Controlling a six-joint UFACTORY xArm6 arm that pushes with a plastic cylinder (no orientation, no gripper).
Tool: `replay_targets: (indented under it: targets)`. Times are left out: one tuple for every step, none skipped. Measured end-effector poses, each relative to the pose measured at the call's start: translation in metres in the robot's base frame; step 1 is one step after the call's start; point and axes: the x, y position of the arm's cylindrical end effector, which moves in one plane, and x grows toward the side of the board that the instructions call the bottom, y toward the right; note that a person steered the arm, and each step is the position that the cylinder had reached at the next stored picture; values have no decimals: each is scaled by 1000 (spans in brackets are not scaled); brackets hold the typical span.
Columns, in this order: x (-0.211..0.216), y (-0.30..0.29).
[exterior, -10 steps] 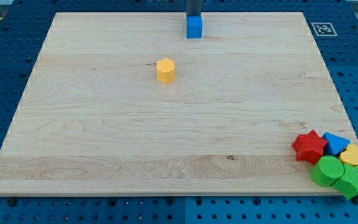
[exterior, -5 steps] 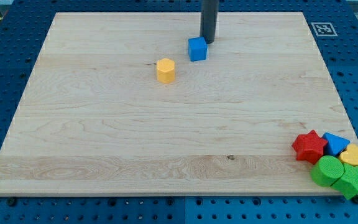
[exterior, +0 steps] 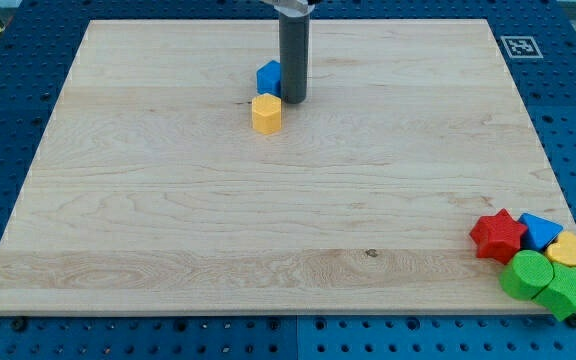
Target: Push the blue cube to the yellow hexagon
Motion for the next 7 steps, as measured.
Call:
replay_targets:
  targets:
    - [-32,1]
    - [-54,1]
    - [-64,-16]
    - [-59,-36]
    - [-44,-40]
    - [-29,-40]
    - [-22,-41]
